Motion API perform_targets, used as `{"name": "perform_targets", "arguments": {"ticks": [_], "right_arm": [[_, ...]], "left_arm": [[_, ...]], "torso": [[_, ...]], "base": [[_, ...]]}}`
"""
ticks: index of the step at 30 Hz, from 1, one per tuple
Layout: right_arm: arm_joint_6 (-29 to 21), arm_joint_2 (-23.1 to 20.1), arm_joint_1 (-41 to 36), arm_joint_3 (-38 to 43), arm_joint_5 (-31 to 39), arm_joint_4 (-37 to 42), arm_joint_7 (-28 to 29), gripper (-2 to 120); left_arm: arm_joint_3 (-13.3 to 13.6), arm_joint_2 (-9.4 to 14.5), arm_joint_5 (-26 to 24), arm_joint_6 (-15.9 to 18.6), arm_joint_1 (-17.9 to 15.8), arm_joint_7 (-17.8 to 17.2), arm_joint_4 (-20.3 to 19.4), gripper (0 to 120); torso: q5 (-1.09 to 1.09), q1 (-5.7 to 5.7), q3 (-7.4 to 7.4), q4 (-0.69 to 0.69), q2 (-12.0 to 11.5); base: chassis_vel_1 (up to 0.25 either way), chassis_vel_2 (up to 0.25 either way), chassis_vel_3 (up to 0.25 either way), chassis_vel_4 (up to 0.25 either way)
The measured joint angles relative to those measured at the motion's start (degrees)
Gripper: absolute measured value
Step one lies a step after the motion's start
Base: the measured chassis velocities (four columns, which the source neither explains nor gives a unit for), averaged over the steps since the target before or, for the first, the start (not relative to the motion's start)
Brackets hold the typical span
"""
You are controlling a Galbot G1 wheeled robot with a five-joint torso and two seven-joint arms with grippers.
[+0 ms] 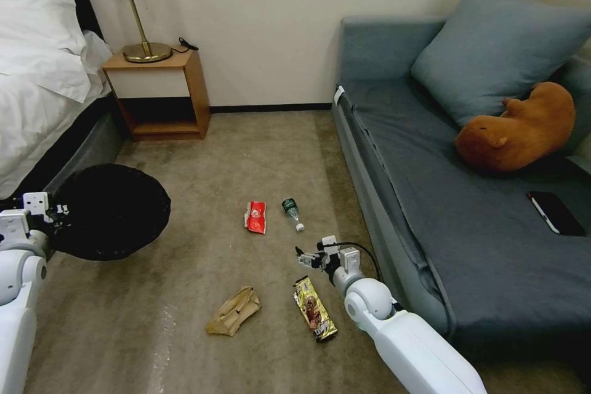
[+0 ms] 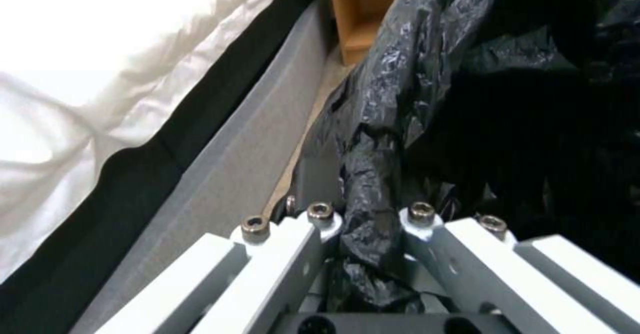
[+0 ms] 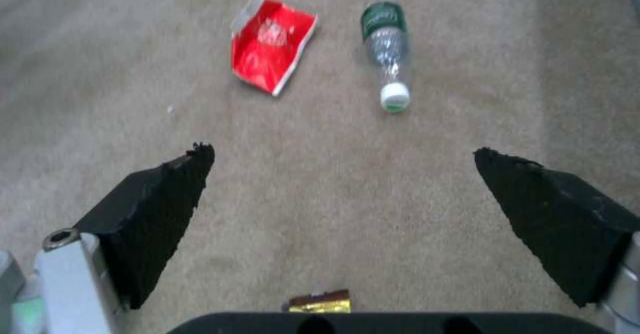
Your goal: Pick up the trash bin, then pick up the garbage on the floor and place it into the trash bin.
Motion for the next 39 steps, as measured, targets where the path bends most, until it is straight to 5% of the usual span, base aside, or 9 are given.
{"name": "perform_targets", "arguments": {"ticks": [26,39], "right_arm": [[-1.5,2.3,5.9,-6.1,-7.1,-14.9,-5.1,100],[-2.0,2.1,0.9,-8.6,-9.0,-12.4,-5.0,100]], "left_arm": [[-0.5,-1.0,0.0,-1.4,1.7,1.5,-1.1,3],[0.3,-1.1,0.0,-1.5,0.8,1.6,-0.4,3]], "torso": [[0.0,0.0,0.0,-0.01,0.0],[0.0,0.0,0.0,-0.01,0.0]], "base": [[0.0,0.0,0.0,0.0],[0.0,0.0,0.0,0.0]]}}
